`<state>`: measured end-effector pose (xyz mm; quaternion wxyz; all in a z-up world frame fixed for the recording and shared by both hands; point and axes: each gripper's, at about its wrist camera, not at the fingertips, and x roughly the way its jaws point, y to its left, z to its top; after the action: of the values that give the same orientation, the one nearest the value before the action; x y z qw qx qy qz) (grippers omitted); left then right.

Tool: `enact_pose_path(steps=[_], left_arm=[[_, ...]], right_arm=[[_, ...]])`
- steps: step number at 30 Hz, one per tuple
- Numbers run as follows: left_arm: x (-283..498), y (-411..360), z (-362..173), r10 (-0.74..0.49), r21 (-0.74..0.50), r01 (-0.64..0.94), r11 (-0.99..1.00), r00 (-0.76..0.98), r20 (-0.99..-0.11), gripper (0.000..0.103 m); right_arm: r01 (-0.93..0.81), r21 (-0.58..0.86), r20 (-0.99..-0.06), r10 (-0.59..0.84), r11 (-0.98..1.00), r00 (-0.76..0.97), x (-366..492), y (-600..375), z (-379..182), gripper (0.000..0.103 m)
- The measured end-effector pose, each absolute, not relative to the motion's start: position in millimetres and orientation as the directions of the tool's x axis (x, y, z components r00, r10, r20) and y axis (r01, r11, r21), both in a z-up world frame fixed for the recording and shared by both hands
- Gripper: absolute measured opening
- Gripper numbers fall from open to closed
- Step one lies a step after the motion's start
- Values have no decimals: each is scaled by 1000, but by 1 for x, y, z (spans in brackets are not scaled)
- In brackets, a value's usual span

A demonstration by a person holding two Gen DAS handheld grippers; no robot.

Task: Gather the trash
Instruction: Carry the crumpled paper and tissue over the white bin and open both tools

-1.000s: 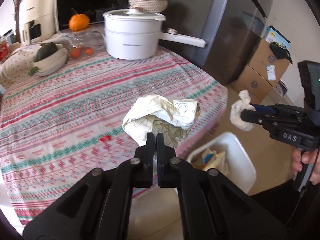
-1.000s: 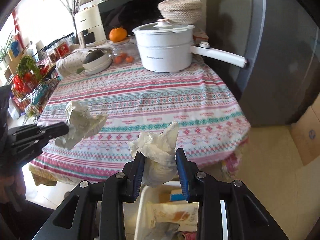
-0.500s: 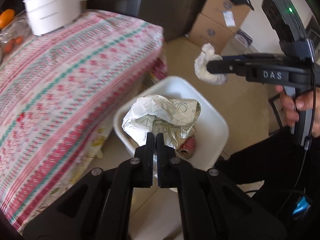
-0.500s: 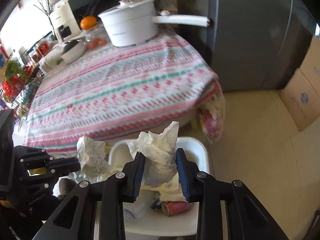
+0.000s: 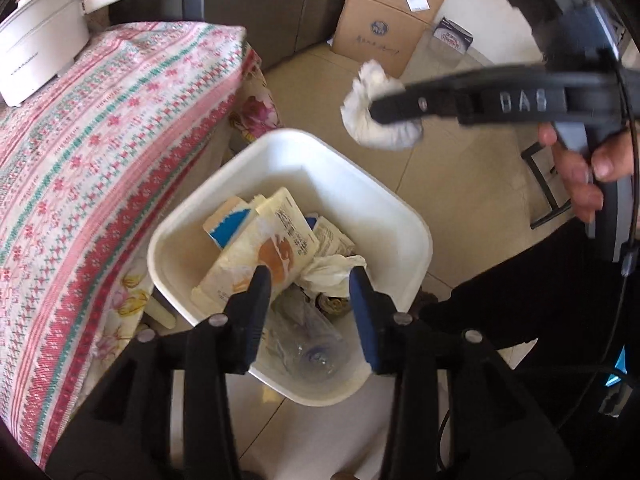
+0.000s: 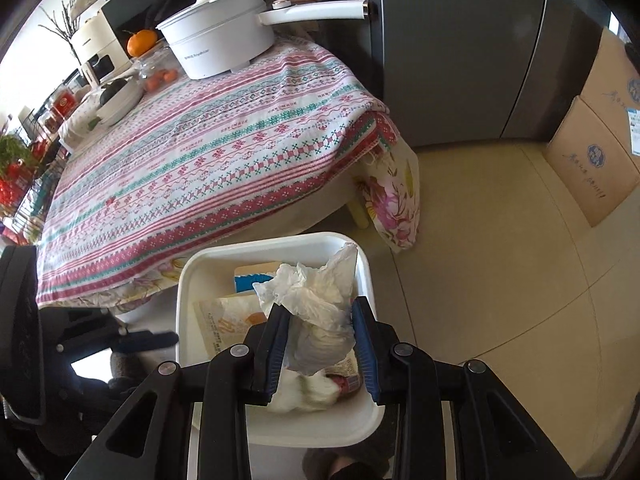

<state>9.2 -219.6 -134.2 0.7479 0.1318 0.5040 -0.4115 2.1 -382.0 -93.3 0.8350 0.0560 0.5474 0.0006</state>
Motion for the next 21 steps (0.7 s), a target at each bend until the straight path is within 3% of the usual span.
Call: enact_pose_path(steps=[5,12,14,18,21], left_arm=[[27,-198,-125,-462,-196,698,689,214,-861,58],[41,-165,-118,-438,-205,619,758,250,-864,69],[42,-157,-117,-432,-205,602,771,260,-863,75],[41,-141,-115,-413,-197,567,800,283,-865,83],[42,-129,-113,-391,-184,533,826,305,-869,86]], right_arm=[[28,93,-928,76,995,364,3,-374,-100,34],[5,71,-959,67,997,274,5,-363,-118,37],[13,85,-963,79,996,259,6,-362,-120,41],[25,87,-961,78,996,265,6,-361,-117,61],[23,72,-960,63,997,272,7,-358,-114,65]])
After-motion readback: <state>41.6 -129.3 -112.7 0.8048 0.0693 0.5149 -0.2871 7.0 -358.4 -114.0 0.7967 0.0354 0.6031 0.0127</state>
